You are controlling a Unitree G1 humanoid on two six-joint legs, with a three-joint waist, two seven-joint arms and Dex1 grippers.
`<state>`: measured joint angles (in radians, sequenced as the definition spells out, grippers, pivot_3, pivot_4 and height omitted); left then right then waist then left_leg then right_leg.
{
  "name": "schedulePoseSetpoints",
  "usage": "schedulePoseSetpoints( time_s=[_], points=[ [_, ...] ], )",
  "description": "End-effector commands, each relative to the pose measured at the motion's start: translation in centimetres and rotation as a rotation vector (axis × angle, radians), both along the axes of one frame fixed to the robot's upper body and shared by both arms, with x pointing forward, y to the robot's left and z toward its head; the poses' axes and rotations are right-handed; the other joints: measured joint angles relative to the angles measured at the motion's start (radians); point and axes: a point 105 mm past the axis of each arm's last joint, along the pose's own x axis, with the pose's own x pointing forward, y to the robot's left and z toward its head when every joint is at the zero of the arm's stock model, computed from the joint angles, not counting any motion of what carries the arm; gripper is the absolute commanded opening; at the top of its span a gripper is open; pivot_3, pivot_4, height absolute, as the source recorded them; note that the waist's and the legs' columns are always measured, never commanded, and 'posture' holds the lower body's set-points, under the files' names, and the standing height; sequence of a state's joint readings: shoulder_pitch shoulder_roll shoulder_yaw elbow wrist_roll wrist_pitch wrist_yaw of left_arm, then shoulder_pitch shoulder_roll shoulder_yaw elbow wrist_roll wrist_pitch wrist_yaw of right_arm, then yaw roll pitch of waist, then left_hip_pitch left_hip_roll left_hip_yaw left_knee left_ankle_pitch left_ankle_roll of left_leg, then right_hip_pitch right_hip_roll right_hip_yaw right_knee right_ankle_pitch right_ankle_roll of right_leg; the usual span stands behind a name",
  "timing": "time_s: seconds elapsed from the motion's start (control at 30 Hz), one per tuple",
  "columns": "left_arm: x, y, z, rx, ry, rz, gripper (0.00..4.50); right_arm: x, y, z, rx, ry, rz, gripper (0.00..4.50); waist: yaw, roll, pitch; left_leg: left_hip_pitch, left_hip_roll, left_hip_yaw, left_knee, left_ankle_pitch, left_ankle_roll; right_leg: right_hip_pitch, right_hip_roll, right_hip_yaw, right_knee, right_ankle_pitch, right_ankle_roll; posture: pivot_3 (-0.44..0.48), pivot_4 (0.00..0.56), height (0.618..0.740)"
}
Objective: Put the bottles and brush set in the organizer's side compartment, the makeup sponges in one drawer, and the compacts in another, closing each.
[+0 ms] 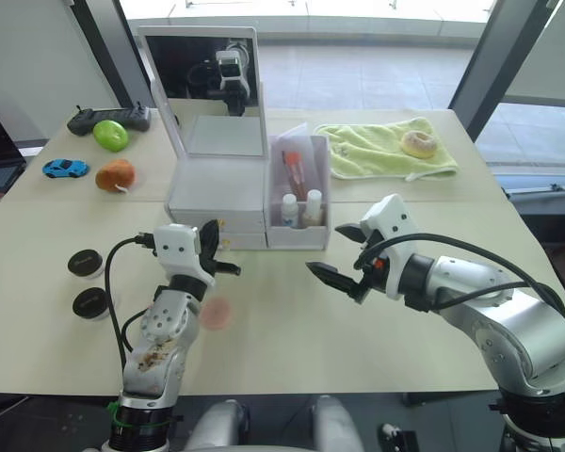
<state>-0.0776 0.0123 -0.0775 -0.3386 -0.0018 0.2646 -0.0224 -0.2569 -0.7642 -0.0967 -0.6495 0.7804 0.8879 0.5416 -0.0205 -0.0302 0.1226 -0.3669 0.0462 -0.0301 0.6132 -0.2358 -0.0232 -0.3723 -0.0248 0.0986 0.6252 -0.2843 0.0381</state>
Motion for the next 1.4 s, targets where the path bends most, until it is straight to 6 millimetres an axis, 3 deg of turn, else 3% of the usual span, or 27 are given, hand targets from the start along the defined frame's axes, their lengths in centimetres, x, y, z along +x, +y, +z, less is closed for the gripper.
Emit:
schedulePoseSetpoints(
  time_s=[0.03,0.17,0.4,0.63,1.03,1.13,1.23,1.4],
  points=[
    [-0.17,0.10,0.58,0.009,-0.019,-0.001,0.03,-0.04,-0.08,1.33,0.013,-0.057,-0.002,4.50,0.000,0.000,0.000,0.000,0.000,0.000,0.000,0.000,0.000,0.000,0.000,0.000,0.000,0.000,0.000,0.000,0.150,0.740],
    [-0.26,0.33,0.81,0.017,-0.033,0.011,0.20,0.02,-0.04,1.26,0.014,-0.056,-0.002,4.50,0.000,0.000,0.000,0.000,0.000,0.000,0.000,0.000,0.000,0.000,0.000,0.000,0.000,0.000,0.000,0.000,0.150,0.740],
    [-0.27,0.17,0.71,0.015,-0.019,-0.001,2.15,-0.05,-0.01,1.13,0.015,-0.052,-0.003,4.50,0.000,0.000,0.000,0.000,0.000,0.000,0.000,0.000,0.000,0.000,0.000,0.000,0.000,0.000,0.000,0.000,0.150,0.740],
    [0.07,-0.14,-0.08,0.024,0.026,-0.022,2.15,-0.15,-0.09,1.03,0.015,-0.048,-0.010,4.50,-0.001,0.000,0.000,0.000,0.000,0.000,0.000,0.000,0.000,0.000,0.000,0.000,0.000,0.000,0.000,0.000,0.150,0.740],
    [0.20,-0.11,0.37,0.012,0.005,-0.021,2.15,-0.17,-0.17,0.92,0.009,-0.048,-0.018,4.50,-0.001,0.000,0.000,0.000,0.000,0.000,0.000,0.000,0.000,0.000,0.000,0.000,0.000,0.000,0.000,0.000,0.150,0.740],
    [0.24,0.02,0.40,0.010,0.003,-0.016,1.55,-0.16,-0.15,0.94,0.009,-0.049,-0.019,4.50,-0.001,0.000,0.000,0.000,0.000,0.000,0.000,0.000,0.000,0.000,0.000,0.000,0.000,0.000,0.000,0.000,0.150,0.740],
    [0.28,0.10,0.44,0.010,0.001,-0.012,0.62,-0.14,-0.21,0.89,0.007,-0.049,-0.020,4.50,-0.001,0.000,0.000,0.000,0.000,0.000,0.000,0.000,0.000,0.000,0.000,0.000,0.000,0.000,0.000,0.000,0.150,0.740],
    [0.25,0.22,0.45,0.012,0.000,-0.009,0.55,-0.14,-0.20,0.77,0.005,-0.046,-0.020,4.50,-0.001,0.000,0.000,0.000,0.000,0.000,0.000,0.000,0.000,0.000,0.000,0.000,0.000,0.000,0.000,0.000,0.150,0.740]
  ],
)
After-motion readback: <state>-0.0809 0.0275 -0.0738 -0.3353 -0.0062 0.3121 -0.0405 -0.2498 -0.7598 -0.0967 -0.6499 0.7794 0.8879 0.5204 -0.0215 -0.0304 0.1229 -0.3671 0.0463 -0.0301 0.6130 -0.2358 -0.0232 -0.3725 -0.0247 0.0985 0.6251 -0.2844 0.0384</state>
